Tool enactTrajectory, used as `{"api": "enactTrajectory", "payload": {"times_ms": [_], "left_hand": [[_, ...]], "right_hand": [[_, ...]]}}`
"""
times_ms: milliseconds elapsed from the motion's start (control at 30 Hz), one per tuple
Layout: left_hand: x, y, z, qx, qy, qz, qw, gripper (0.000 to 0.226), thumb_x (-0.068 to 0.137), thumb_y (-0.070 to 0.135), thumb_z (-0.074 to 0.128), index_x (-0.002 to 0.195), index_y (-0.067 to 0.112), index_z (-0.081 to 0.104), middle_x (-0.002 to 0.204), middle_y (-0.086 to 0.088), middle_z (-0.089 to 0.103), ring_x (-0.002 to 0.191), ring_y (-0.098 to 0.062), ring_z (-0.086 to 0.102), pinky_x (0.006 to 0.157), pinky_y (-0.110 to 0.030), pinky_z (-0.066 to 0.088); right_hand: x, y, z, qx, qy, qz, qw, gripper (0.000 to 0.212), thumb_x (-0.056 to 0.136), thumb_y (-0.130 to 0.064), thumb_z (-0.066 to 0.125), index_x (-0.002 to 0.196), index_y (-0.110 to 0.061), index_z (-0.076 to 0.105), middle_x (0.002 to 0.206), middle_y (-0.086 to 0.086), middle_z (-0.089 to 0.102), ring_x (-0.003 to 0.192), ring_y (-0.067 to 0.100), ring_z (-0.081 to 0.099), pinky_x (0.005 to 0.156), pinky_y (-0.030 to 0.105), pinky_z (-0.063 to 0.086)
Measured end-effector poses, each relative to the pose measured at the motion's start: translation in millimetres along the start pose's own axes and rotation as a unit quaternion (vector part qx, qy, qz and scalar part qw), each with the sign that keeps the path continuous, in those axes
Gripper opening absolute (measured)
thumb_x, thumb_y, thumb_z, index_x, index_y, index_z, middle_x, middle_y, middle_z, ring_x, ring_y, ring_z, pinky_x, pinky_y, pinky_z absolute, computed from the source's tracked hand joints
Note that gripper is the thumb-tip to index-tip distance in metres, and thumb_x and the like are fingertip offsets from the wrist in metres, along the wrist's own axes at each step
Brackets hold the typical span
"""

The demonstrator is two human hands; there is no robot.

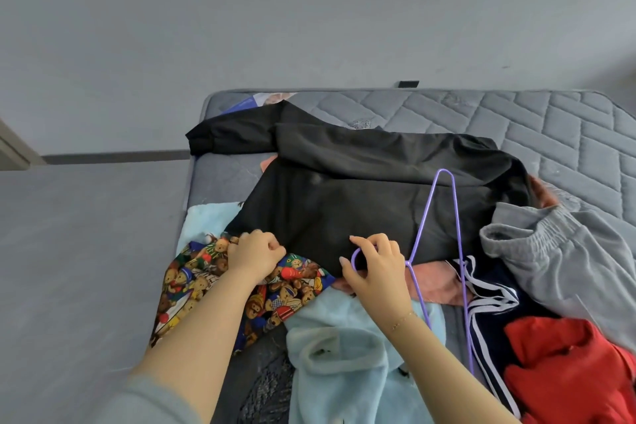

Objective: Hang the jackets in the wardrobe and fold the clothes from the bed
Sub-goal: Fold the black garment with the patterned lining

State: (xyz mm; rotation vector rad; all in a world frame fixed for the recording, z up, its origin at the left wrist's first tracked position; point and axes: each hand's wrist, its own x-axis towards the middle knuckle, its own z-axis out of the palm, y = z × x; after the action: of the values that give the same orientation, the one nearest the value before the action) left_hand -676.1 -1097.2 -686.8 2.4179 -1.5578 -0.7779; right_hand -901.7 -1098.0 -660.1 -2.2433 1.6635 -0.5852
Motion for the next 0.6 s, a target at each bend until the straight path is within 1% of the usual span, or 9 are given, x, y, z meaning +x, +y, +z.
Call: {"api": "enactTrajectory", "payload": {"times_ms": [67,100,133,200,300,367,467,533,600], "left_hand": [[0.1,-7.6,-0.1,0.000,0.126,-0.003,0.992,0.017,0.091,0.042,0.061,0.097,0.026,0.062,0.124,0.000,0.051,0.121,-0.025,0.044,0.100,-0.045,0.034],[1.0,-11.2,-2.0,-0.016,0.174,-0.028,0.984,0.031,0.087,0.045,0.065,0.109,0.023,0.061,0.130,-0.004,0.050,0.124,-0.028,0.043,0.102,-0.046,0.034],[2.4,-14.8,-4.6,-0.034,0.186,-0.062,0.980,0.049,0.084,0.050,0.067,0.121,0.019,0.057,0.132,-0.008,0.051,0.126,-0.030,0.044,0.103,-0.047,0.035],[3.7,-18.1,-6.3,-0.046,0.142,-0.102,0.984,0.066,0.083,0.059,0.065,0.130,0.015,0.052,0.126,-0.008,0.059,0.124,-0.031,0.050,0.104,-0.048,0.036],[-2.3,-16.7,0.3,-0.064,0.146,-0.053,0.986,0.039,0.090,0.049,0.061,0.117,0.022,0.063,0.094,0.002,0.065,0.105,-0.023,0.060,0.100,-0.045,0.037],[-10.0,-16.5,4.8,-0.102,0.174,-0.072,0.977,0.044,0.087,0.045,0.067,0.120,0.017,0.060,0.105,-0.004,0.063,0.105,-0.025,0.059,0.095,-0.044,0.044],[-14.5,-25.2,1.0,-0.140,0.189,-0.153,0.960,0.075,0.079,0.049,0.074,0.135,0.010,0.043,0.131,-0.017,0.041,0.119,-0.034,0.045,0.087,-0.041,0.049],[-13.6,-30.1,-4.4,-0.057,0.136,-0.141,0.979,0.067,0.085,0.055,0.064,0.133,0.011,0.049,0.134,-0.013,0.037,0.122,-0.032,0.039,0.088,-0.038,0.047],[-15.1,-26.9,-6.1,-0.038,0.121,-0.097,0.987,0.054,0.089,0.056,0.058,0.122,0.013,0.059,0.131,-0.009,0.044,0.122,-0.031,0.039,0.090,-0.042,0.045]], "right_hand": [[-2.5,1.5,-3.3,0.004,-0.001,0.002,1.000,0.040,0.090,-0.032,0.067,0.127,-0.015,0.063,0.104,0.001,0.054,0.097,0.019,0.046,0.086,0.026,0.037],[-4.6,2.1,-4.4,0.008,0.000,0.002,1.000,0.041,0.091,-0.031,0.067,0.128,-0.015,0.062,0.105,0.000,0.054,0.097,0.018,0.045,0.087,0.026,0.038],[-7.0,2.6,-4.8,0.012,0.002,0.000,1.000,0.042,0.091,-0.031,0.066,0.129,-0.014,0.062,0.105,0.000,0.054,0.098,0.018,0.045,0.089,0.026,0.039],[-12.6,2.6,-4.9,0.023,0.012,-0.003,1.000,0.041,0.091,-0.027,0.068,0.128,-0.012,0.062,0.104,0.001,0.056,0.098,0.019,0.046,0.090,0.027,0.041],[-20.3,0.1,-7.1,0.045,0.033,-0.006,0.998,0.038,0.088,-0.022,0.071,0.124,-0.011,0.065,0.097,0.000,0.056,0.093,0.019,0.048,0.087,0.029,0.043],[-24.1,-1.7,-9.3,0.056,0.031,-0.018,0.998,0.037,0.087,-0.021,0.073,0.122,-0.012,0.066,0.093,-0.002,0.054,0.091,0.018,0.047,0.085,0.031,0.045],[-28.5,-4.9,-10.7,0.051,0.011,-0.038,0.998,0.037,0.088,-0.022,0.071,0.124,-0.014,0.066,0.091,-0.005,0.049,0.088,0.015,0.045,0.082,0.029,0.044],[-30.0,-5.8,-8.4,0.031,-0.001,-0.051,0.998,0.037,0.091,-0.023,0.067,0.127,-0.015,0.064,0.093,-0.003,0.050,0.089,0.015,0.043,0.083,0.026,0.039],[-33.1,-8.3,-5.9,0.022,-0.009,-0.069,0.997,0.034,0.093,-0.023,0.066,0.126,-0.015,0.065,0.095,0.001,0.053,0.090,0.018,0.045,0.084,0.027,0.038]]}}
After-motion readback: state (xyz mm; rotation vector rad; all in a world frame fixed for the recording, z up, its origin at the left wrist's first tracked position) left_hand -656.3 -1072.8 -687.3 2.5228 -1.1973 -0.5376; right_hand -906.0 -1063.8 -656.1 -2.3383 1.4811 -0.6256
